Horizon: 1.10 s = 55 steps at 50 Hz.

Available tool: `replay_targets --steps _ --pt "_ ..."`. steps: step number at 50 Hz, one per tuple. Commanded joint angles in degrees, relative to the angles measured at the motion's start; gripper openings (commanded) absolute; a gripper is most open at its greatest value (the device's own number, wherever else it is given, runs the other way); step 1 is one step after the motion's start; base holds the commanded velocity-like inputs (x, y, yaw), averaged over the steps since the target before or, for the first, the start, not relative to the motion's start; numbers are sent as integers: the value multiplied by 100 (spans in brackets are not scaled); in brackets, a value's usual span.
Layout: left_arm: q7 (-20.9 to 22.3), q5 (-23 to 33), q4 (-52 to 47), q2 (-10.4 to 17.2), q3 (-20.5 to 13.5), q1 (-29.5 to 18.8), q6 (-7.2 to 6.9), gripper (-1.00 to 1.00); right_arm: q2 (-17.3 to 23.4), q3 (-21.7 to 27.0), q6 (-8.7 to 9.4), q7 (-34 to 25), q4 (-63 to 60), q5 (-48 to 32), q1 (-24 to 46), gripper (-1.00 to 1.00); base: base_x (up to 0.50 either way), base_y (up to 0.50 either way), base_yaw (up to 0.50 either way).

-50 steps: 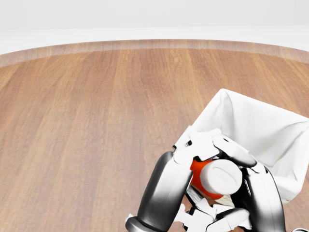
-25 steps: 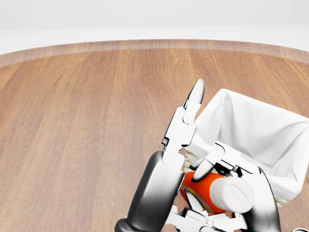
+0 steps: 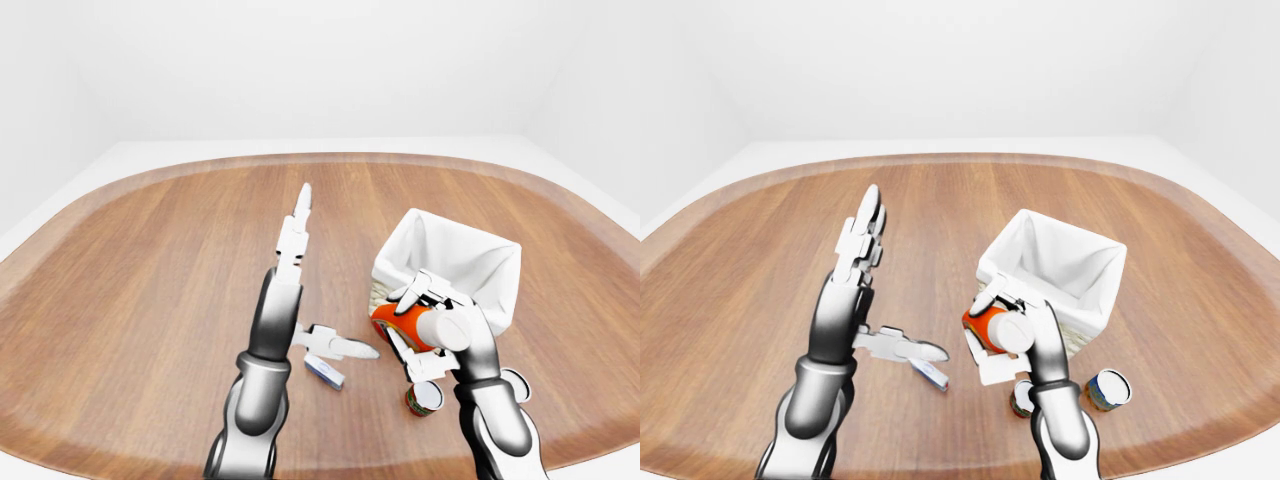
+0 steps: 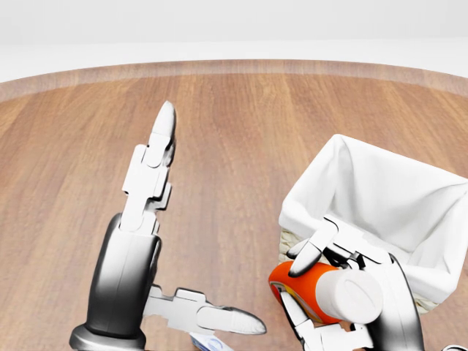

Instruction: Pick up the ketchup, and put it in the basket.

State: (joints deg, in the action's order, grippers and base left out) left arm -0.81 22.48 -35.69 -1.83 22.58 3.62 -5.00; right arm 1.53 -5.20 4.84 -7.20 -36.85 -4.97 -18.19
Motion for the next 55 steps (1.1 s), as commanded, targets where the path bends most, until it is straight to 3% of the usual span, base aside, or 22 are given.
replay_targets --steps 1,9,17,21,26,41,55 --pt "185 -385 -69 258 -1150 260 0 100 4 16 16 169 -85 280 -16 -100 0 0 0" --pt "326 -720 436 324 -2097 494 0 100 -6 20 16 170 -104 267 -24 -100 0 0 0" --pt "376 -779 664 274 -2325 706 0 100 -2 39 16 172 -108 254 -20 -100 0 0 0" --pt "422 -996 773 264 -2714 718 0 100 -15 77 16 156 -58 260 5 -100 0 0 0" --pt "431 -1066 1060 258 -2889 730 0 100 -27 107 16 146 -94 269 10 -100 0 0 0" --pt "446 -1038 1139 230 -2917 772 0 100 -20 31 -51 174 38 144 45 -100 0 0 0" --pt "456 -1010 1063 229 -2896 773 0 100 -26 165 16 271 94 63 191 -100 0 0 0"
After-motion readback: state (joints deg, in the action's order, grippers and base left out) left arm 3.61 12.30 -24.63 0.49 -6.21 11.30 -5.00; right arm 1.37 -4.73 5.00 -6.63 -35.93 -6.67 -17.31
